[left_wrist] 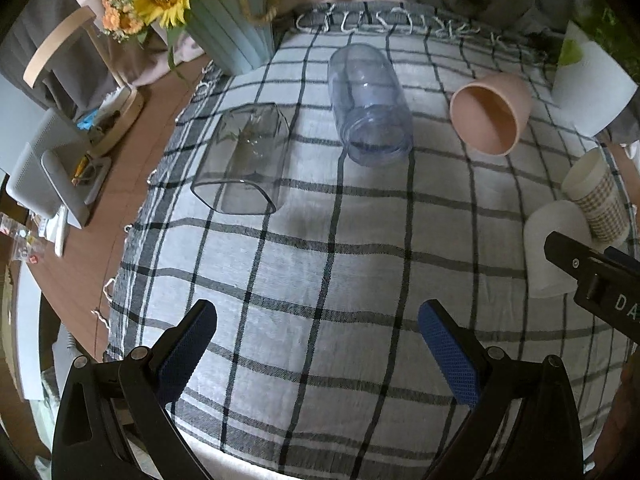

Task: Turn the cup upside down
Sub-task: 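Move the right tool to the white frosted cup and close on it, then lift the white frosted cup with the right tool toward the left tool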

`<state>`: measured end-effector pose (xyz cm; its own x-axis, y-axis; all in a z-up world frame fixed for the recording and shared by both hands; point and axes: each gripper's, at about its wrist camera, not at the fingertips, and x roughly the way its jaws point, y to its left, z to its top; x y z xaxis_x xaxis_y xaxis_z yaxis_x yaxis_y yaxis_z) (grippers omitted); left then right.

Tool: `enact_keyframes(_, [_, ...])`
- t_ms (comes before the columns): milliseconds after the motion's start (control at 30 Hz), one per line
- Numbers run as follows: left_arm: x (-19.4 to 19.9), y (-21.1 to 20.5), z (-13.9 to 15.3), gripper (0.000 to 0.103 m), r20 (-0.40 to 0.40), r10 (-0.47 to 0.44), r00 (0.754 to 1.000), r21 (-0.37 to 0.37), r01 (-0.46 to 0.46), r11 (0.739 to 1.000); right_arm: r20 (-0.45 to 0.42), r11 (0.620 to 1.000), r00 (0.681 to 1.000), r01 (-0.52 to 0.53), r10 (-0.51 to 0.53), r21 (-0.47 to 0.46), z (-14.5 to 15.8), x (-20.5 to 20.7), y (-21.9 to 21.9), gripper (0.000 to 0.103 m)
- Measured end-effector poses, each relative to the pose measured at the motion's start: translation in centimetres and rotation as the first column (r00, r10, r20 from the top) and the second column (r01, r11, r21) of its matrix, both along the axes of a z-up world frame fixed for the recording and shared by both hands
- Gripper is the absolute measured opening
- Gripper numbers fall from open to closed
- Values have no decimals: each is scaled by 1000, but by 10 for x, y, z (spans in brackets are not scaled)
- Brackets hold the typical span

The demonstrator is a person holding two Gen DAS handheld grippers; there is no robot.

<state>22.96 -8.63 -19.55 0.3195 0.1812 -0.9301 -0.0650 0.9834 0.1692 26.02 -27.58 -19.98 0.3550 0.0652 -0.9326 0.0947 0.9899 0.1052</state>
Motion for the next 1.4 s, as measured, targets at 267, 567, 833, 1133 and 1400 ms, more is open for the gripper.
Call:
enact_keyframes(267, [5, -3, -14, 103, -42, 11, 999, 16, -10, 1000, -58, 1000, 998, -23, 24, 16, -25, 14, 0, 88])
enact_keyframes(567, [11, 1, -17, 103, -46, -12, 999, 27, 14, 1000, -96, 999, 995, -14, 18, 39, -33, 15, 7, 68])
enact_keyframes(833, [13, 22, -13, 103, -48, -66, 997, 27, 67, 997, -100, 1000, 995, 21, -19, 15, -24, 10, 21, 68])
enact_keyframes(1133, [0, 67, -12, 103, -66, -60, 996, 4, 60, 998, -92, 999, 996, 23, -18, 45, -14, 0, 62, 68])
enact_keyframes(1400, [-6, 92, -18, 103, -85, -63, 994, -21, 61, 998, -123, 997, 992, 47, -39, 66, -27, -10, 87, 68])
